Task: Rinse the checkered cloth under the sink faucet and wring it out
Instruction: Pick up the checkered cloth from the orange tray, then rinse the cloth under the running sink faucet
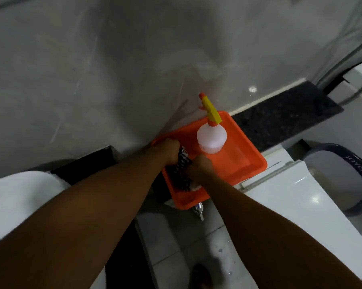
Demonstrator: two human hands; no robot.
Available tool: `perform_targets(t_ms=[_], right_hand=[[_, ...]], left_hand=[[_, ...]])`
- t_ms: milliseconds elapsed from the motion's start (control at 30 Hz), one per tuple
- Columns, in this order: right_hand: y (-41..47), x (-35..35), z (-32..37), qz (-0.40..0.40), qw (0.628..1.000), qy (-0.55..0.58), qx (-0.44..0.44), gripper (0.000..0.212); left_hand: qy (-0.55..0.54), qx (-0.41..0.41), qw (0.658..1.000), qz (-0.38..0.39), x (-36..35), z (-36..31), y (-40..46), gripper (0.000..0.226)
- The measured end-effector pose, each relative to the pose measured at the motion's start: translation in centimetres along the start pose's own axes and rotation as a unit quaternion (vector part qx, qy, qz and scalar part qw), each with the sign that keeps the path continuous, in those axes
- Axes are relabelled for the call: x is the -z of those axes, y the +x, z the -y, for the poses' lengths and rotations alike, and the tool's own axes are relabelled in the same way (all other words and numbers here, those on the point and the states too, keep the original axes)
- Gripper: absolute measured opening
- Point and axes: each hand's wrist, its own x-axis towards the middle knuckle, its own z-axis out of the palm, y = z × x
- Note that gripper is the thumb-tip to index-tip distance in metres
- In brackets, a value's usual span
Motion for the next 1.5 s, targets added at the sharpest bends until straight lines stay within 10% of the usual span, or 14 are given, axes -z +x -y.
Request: perform_targets(t_ms=[233, 433, 600, 933, 1133, 1333, 1500], right_hand=[[-1.1, 3.4, 2.2, 0.046, 0.989, 0.129, 0.061, 0.014], [-7.7, 9.0, 7.7, 0.114, 0.932, 0.314, 0.139, 0.021], [-14.7, 12.3, 15.4, 0.217, 0.908, 0.296, 0.203, 0.034], [-28.7, 6.5, 32.9, 0.323, 0.887, 0.195, 0.267, 0.036], [-33.9, -3.4, 40.6, 0.152, 0.919, 0.157, 0.329, 0.035], [-34.4, -10.0, 42.8, -0.006, 0.918, 0.148, 0.368, 0.028], [-32.1, -11.8, 42.8, -0.097, 0.898, 0.111, 0.414, 0.023]], left_hand=[[-0.227, 0.039, 0.973, -0.002, 3.5, 0.7, -3.0, 0.025], [-0.730, 0.093, 0.673, 0.080, 8.2, 2.3, -10.5, 0.008], [-0.826, -0.011, 0.563, 0.023, 13.7, 5.8, -18.3, 0.021], [-0.717, 0.006, 0.690, -0.099, 24.5, 19.7, -42.5, 0.033], [-0.659, 0.144, 0.697, -0.243, 22.5, 29.2, -52.5, 0.036], [-0.655, 0.194, 0.634, -0.363, 18.2, 32.7, -52.2, 0.049], [-0.493, 0.298, 0.701, -0.420, 16.9, 32.2, -48.7, 0.066]])
